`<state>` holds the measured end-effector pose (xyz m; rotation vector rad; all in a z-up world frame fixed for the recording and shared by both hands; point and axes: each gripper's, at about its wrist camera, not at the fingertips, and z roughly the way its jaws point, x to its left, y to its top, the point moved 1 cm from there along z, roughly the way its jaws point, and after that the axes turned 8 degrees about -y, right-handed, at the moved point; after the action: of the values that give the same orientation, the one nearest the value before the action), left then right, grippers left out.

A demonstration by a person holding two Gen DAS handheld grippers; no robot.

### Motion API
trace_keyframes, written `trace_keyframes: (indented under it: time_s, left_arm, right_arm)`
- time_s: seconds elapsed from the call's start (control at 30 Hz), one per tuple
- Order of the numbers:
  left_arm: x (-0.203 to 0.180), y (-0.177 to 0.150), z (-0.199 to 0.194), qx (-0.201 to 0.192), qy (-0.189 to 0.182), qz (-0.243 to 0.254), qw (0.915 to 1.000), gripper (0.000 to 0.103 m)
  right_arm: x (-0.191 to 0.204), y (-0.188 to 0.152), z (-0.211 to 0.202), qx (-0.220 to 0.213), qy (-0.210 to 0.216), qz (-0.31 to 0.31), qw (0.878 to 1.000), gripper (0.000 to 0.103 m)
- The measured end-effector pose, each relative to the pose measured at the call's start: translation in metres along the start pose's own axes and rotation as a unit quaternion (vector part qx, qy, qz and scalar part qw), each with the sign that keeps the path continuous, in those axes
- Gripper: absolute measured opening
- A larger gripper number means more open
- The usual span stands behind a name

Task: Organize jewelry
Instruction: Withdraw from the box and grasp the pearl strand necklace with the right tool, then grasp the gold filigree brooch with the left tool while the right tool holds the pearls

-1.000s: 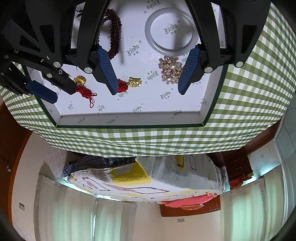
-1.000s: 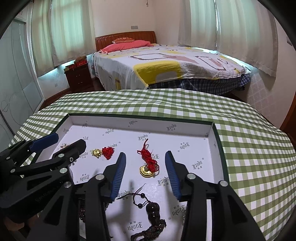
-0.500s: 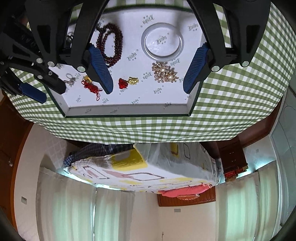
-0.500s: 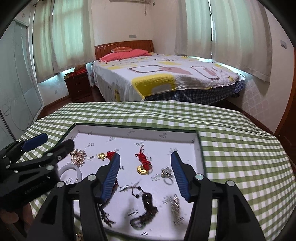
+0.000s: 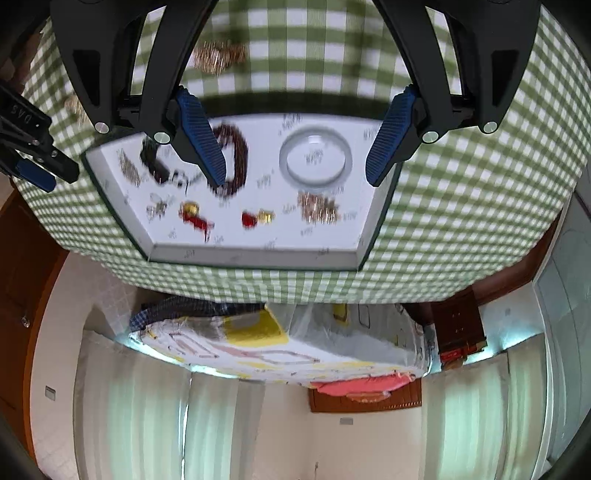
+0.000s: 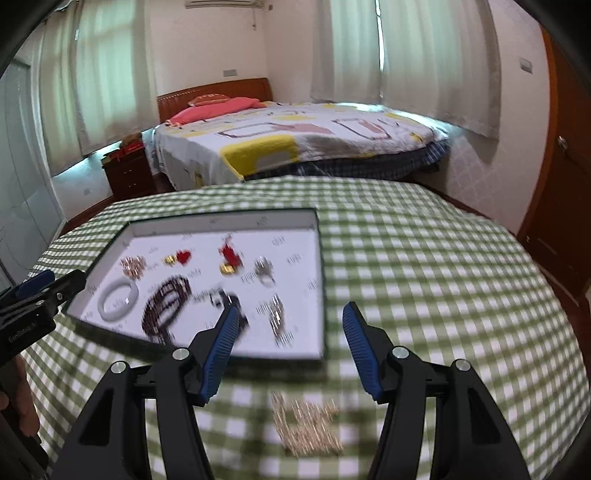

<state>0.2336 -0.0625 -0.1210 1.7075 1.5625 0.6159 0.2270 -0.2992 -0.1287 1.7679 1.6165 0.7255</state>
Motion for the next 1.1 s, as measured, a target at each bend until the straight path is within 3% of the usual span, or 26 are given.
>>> trace_keyframes:
  time_s: [0.33, 0.73, 0.97, 1.1]
  left_arm:
    - [0.008, -0.041, -0.01, 0.029, 0.008, -0.002, 0.9995, 0.076]
    - [-0.004, -0.055, -0.005, 0.047, 0.004, 0.011, 0.9988, 0.076]
    - [-0.01, -0.06, -0.002, 0.056, 0.003, 0.019, 0.9982, 0.076]
    - [-0.019, -0.066, -0.001, 0.063, -0.002, 0.031, 0.9975, 0.076]
  right_arm:
    - [-0.012, -0.05, 0.009, 0.05, -0.007, 0.012, 0.999, 0.058]
    - [-0.011, -0.063, 0.019, 0.071, -0.009, 0.006, 0.997, 0.058]
    - [-0.008, -0.068, 0.016, 0.064, -0.013, -0.001, 0.998, 0.031]
    - [-0.004, -0.071, 0.012, 0.057, -0.005, -0.002, 0.998, 0.028]
